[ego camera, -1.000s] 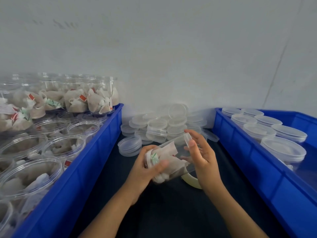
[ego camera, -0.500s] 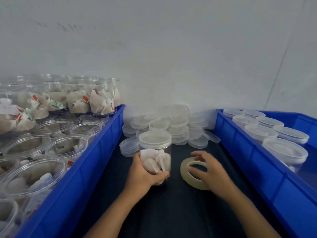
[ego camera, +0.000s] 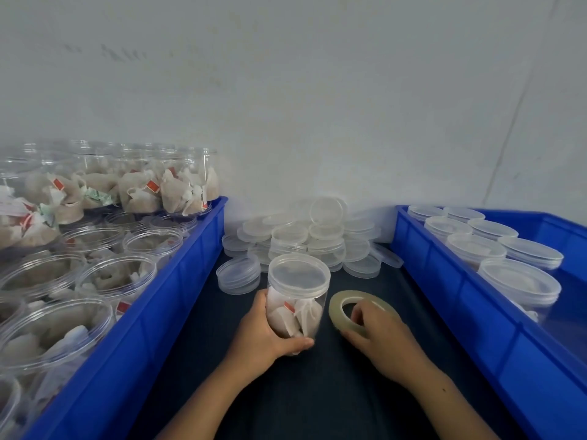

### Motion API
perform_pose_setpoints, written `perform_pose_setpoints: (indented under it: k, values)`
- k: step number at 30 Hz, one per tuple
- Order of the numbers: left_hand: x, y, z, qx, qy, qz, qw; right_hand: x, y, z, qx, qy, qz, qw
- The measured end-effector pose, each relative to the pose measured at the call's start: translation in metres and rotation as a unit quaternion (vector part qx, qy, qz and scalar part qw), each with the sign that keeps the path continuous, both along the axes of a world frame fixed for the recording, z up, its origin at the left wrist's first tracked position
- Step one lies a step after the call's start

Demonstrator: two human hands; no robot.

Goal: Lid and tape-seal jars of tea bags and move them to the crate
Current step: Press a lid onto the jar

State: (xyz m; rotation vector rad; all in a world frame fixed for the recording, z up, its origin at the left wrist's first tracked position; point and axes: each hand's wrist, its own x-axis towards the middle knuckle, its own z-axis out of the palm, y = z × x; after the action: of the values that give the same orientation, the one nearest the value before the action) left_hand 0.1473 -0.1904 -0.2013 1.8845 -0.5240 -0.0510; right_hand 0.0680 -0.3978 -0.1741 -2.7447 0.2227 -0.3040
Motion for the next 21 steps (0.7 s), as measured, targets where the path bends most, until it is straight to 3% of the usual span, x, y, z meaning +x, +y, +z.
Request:
perform_pose_setpoints:
  k: [3, 8, 11, 14, 17, 19, 21]
  values:
    - [0.001, 0.003, 0.004, 0.001, 0.017, -0.044, 0.999, -0.001, -0.004, 0.004, 0.02, -0.007, 0.003, 1.0]
    - [0.0, 0.006, 0.009, -0.016, 0.04, -0.118, 0.992, -0.002, -0.008, 0.007, 0.159, 0.062, 0.081, 0.982]
    - [-0.011, 0.001, 0.017, -0.102, 0.028, -0.131, 0.986, -0.004, -0.006, 0.007, 0.159, 0.067, 0.118, 0.978]
    - [-0.025, -0.007, 0.035, -0.169, -0.142, 0.005, 0.975, -0.005, -0.006, 0.008, 0.205, -0.013, 0.065, 0.977]
    - [-0.036, -0.015, 0.057, -0.163, -0.38, 0.121, 0.903, -0.008, -0.009, 0.018, 0.287, -0.118, 0.025, 0.95]
    - [-0.045, -0.023, 0.069, -0.131, -0.458, 0.118, 0.871, -0.014, -0.006, 0.027, 0.282, -0.178, 0.038, 0.942]
    - [-0.053, -0.03, 0.076, -0.084, -0.473, 0.097, 0.872, -0.023, 0.001, 0.035, 0.223, -0.219, 0.074, 0.947]
